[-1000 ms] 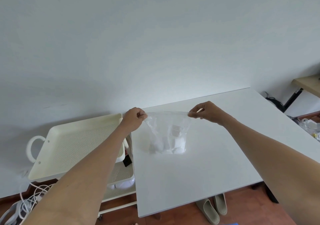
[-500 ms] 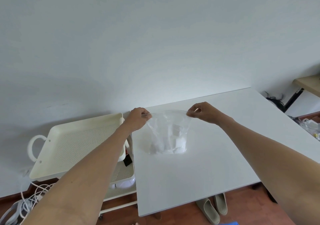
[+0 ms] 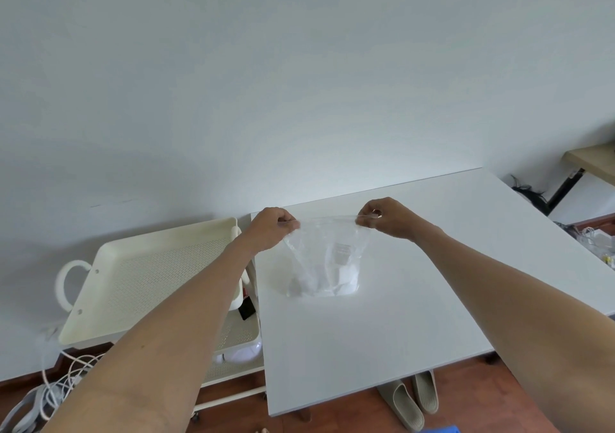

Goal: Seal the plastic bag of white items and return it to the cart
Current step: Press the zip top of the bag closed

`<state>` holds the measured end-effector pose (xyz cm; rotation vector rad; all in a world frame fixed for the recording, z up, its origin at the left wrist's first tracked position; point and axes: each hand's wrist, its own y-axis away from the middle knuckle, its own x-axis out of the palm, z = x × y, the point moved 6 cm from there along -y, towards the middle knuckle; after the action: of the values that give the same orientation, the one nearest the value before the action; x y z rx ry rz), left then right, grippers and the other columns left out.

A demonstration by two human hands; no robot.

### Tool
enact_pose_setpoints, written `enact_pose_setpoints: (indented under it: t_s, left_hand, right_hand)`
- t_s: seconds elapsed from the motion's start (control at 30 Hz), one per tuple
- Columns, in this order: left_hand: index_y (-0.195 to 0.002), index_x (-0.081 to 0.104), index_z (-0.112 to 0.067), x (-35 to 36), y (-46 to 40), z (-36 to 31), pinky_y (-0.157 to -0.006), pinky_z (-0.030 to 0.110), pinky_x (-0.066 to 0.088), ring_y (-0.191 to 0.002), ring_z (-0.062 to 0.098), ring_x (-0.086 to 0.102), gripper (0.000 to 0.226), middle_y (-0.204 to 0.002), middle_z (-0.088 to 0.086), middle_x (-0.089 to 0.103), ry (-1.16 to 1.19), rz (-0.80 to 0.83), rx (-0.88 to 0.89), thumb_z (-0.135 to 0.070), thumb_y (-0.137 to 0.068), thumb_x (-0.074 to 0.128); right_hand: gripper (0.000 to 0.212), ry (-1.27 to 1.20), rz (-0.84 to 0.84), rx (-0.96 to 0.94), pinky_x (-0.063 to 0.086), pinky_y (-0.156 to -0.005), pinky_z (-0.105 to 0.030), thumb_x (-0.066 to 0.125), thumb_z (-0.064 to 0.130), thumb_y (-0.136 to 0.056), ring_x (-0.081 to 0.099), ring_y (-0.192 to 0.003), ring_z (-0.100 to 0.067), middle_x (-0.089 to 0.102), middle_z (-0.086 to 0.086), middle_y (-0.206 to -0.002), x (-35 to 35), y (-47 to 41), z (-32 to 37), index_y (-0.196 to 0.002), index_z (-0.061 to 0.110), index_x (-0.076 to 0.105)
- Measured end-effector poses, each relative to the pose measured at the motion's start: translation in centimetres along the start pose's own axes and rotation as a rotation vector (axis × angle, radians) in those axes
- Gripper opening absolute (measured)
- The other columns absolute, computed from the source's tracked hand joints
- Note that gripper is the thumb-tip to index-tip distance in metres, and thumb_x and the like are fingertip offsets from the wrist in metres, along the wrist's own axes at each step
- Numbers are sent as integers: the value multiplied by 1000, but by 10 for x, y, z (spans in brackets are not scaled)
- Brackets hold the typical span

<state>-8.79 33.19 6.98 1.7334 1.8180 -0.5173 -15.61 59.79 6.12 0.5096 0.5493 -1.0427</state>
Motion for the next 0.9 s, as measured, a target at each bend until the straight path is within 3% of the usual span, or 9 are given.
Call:
enact_pose_setpoints:
  t_s: [0.1,0.17,0.27,0.37,0.43,0.57,0.73,0.83,0.9]
  left_hand:
    - [-101,68,-2,0,0,2,-81,26,43,-95,14,59,23,-101,0,68,-66,-9,23,-24,-96,61]
    - [-101,66,-3,3,-1,3,-80,25,40,-98,13,58,22,-103,-2,67,-78,-16,33,-24,-97,59]
    - [-99,65,-5,6,-2,5,-76,20,38,-98,9,57,19,-102,-5,67,-53,-35,52,-24,-96,60]
    - [-94,67,-12,5,0,4,-71,11,36,-92,-1,57,18,-96,-14,63,-33,-48,91,-30,-91,67]
    - [-90,69,-17,5,0,1,-75,13,39,-94,-2,58,16,-99,-10,63,-26,-31,118,-33,-88,71]
    - [-93,66,-13,9,-4,3,-82,21,39,-108,12,60,15,-101,-7,62,-65,-6,104,-27,-92,67]
    - [-86,62,-25,16,-5,12,-107,43,36,-122,21,50,11,-107,-11,61,-96,-2,49,-32,-95,61]
    - [-87,63,-24,15,-1,8,-108,38,28,-114,14,55,11,-104,-12,63,-127,-57,108,-32,-94,62]
    - [-88,66,-24,16,3,3,-103,35,24,-108,9,56,12,-103,-13,63,-135,-43,158,-36,-90,66]
  right_hand:
    - [16,-43,47,14,44,-73,-20,76,40,-88,62,-80,-2,71,17,-81,3,3,3,-92,25,76]
    - [18,-43,73,-2,46,-74,-20,78,44,-86,64,-79,4,73,20,-77,8,5,8,-91,27,78]
    - [19,-19,47,-21,51,-85,-25,78,38,-87,67,-97,-7,77,7,-97,15,3,12,-95,20,79]
    - [9,-6,-2,-14,46,-77,-18,77,33,-89,64,-100,-7,75,6,-100,16,4,11,-89,24,77]
    - [6,-8,-11,-19,44,-76,-17,77,31,-89,62,-99,-6,74,7,-98,16,5,11,-87,25,76]
    - [12,-23,19,-19,47,-77,-19,77,34,-88,67,-101,-11,77,1,-101,18,4,16,-89,22,77]
    - [23,-56,76,-36,53,-86,-25,80,42,-85,71,-102,-9,79,3,-98,23,8,22,-94,21,79]
    - [20,-17,46,-52,54,-90,-31,80,37,-86,71,-105,-15,79,0,-101,25,7,23,-92,18,79]
    - [15,0,21,-56,50,-85,-27,80,34,-86,69,-106,-14,78,2,-101,26,7,24,-90,20,77]
